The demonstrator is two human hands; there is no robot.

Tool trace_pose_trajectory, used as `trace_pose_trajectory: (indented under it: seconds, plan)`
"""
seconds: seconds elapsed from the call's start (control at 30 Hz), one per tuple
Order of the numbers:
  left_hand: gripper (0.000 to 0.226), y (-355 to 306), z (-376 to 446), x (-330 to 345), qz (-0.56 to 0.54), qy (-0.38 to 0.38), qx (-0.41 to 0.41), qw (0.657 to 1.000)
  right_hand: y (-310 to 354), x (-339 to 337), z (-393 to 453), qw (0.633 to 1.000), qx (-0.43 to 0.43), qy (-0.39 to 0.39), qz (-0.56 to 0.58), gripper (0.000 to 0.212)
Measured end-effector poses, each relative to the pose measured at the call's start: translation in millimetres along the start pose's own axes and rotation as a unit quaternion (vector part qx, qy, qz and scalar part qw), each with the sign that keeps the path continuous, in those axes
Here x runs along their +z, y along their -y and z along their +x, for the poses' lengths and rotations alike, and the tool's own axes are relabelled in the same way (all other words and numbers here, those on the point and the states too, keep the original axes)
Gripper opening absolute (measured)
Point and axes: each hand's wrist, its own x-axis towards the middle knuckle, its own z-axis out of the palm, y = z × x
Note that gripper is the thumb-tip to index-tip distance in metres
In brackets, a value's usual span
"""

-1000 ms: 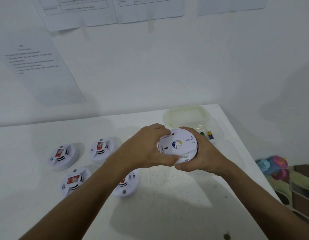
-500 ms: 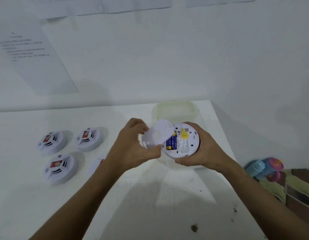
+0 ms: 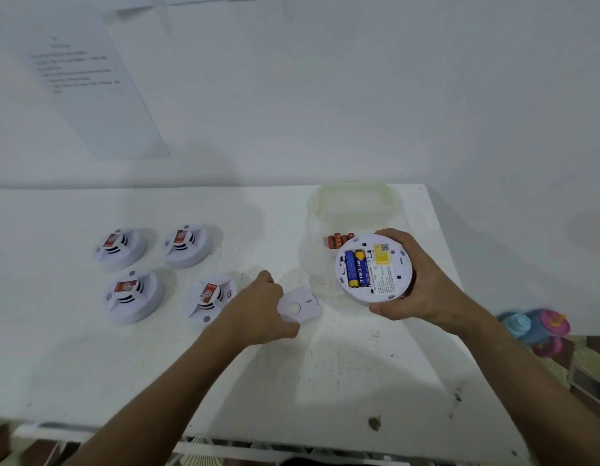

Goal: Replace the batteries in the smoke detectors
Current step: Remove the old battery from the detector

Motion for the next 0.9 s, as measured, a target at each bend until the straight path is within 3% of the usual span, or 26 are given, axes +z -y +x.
trace_pose_trajectory:
  seconds: [0.1,0.27,0.4,0.53,0.7,0.9]
  plan:
    - [0.064,-3,2,-19,-0.024,-0.02,0.034,0.999,-1,3,3,1.0,0.003,-0.002,0.004,0.091]
    - [0.057,-34,-1,-69,-0.121,-0.117,0.157,0.973,-2,10,11,1.0,0.007,-0.021,0.002,0.094]
    - [0.057,-58,3,-90,-0.101,-0.065,0.251,0.961,0,15,18,0.999,0.001,-0.034,-0.002,0.099]
    - [0.051,-68,15,-93,-0.065,-0.011,0.244,0.967,3,16,21,0.999,0.002,-0.038,0.007,0.105]
    - [0.045,-77,24,-91,-0.033,-0.007,0.242,0.97,4,16,25,0.996,-0.026,-0.075,-0.03,0.086]
    - [0.042,-82,32,-91,0.037,0.004,0.257,0.966,-3,15,28,0.994,-0.034,-0.083,-0.056,0.084]
